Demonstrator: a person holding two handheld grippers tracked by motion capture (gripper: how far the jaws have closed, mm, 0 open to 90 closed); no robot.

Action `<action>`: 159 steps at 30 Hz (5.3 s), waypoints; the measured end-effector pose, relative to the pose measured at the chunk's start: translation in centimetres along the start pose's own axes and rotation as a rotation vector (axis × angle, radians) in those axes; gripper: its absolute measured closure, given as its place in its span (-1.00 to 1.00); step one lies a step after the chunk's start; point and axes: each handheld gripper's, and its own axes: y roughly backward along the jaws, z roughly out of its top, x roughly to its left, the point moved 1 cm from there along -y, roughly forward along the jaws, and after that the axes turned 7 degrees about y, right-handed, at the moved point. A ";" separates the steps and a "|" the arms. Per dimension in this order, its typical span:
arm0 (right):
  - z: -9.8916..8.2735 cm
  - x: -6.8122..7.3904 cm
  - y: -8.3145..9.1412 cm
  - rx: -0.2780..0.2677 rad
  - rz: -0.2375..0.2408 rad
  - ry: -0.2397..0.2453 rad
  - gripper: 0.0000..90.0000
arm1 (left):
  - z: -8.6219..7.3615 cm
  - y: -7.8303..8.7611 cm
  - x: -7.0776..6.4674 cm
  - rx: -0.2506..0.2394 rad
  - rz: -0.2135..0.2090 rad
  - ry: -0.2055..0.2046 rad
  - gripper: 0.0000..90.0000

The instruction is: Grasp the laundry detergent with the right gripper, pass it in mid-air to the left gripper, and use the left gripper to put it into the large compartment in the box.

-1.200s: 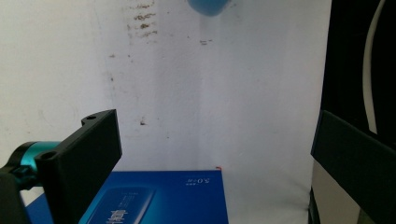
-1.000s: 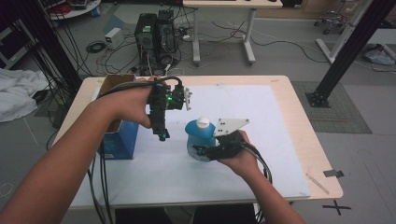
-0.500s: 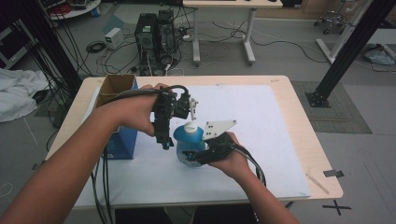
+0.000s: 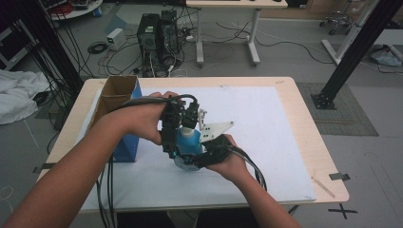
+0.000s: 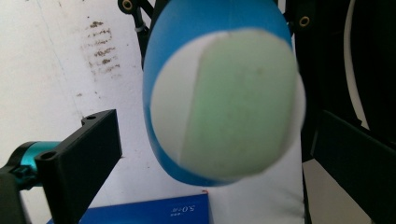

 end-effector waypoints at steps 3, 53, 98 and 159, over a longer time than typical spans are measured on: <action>0.2 0.1 -0.2 -0.002 0.005 0.002 0.05 | 0.2 -0.2 -0.1 0.000 -0.005 -0.003 -0.96; 0.7 0.4 -0.9 -0.003 0.020 0.018 0.05 | 0.6 -1.5 -0.5 0.032 0.003 -0.040 -0.61; 1.0 0.8 -0.9 -0.011 0.040 0.028 0.05 | 0.7 -1.2 -1.0 0.070 -0.013 -0.027 -0.12; 2.8 -5.6 8.9 0.497 -0.020 0.024 -0.72 | -8.3 12.9 4.6 -0.002 -0.008 0.593 -0.13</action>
